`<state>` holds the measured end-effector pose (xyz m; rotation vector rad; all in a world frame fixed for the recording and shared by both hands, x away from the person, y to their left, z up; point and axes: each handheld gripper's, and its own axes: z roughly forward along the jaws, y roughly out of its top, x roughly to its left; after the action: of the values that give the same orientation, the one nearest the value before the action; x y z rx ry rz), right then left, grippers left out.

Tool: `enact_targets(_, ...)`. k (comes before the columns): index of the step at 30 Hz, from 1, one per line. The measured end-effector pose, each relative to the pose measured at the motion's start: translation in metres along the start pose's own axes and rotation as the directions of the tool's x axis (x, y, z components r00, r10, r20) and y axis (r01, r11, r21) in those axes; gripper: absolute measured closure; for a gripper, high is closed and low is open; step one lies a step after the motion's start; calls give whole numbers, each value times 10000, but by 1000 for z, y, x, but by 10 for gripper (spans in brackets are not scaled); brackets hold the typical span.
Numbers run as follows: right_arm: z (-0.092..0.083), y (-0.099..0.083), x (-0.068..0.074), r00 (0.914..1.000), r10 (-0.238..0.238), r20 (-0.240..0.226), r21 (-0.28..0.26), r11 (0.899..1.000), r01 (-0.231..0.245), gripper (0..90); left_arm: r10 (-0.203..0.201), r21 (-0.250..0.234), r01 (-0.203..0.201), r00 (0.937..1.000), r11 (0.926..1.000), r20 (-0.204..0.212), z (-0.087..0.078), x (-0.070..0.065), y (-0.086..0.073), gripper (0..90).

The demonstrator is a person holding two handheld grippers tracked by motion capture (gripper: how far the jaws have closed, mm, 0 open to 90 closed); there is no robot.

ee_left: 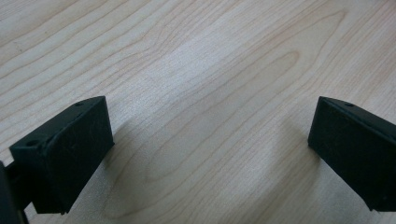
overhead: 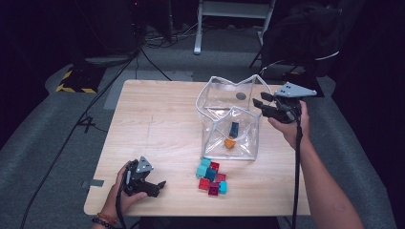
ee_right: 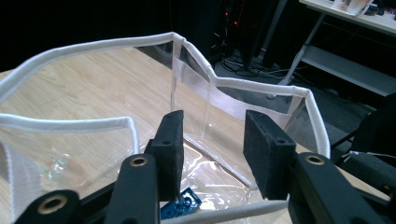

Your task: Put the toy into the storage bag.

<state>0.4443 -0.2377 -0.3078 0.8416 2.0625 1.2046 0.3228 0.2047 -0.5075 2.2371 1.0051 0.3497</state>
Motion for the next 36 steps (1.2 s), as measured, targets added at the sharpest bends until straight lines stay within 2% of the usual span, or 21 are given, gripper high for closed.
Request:
enact_targets(19, -39, -14, 21, 9957, -481, -789, -337, 9984, 456, 512, 9, 0, -9, 10000, 10000, 3, 0, 0, 0, 1)
enact_targets(32, -54, -31, 41, 9869, -722, -1441, -474, 9967, 659, 490, 7, 10, -7, 10000, 10000, -5, 0, 0, 0, 1)
enact_targets(36, -56, -40, 47, 9842, -728, -1612, -372, 9970, 676, 487, -13, 28, 13, 10000, 10000, 4, 0, 0, 0, 1)
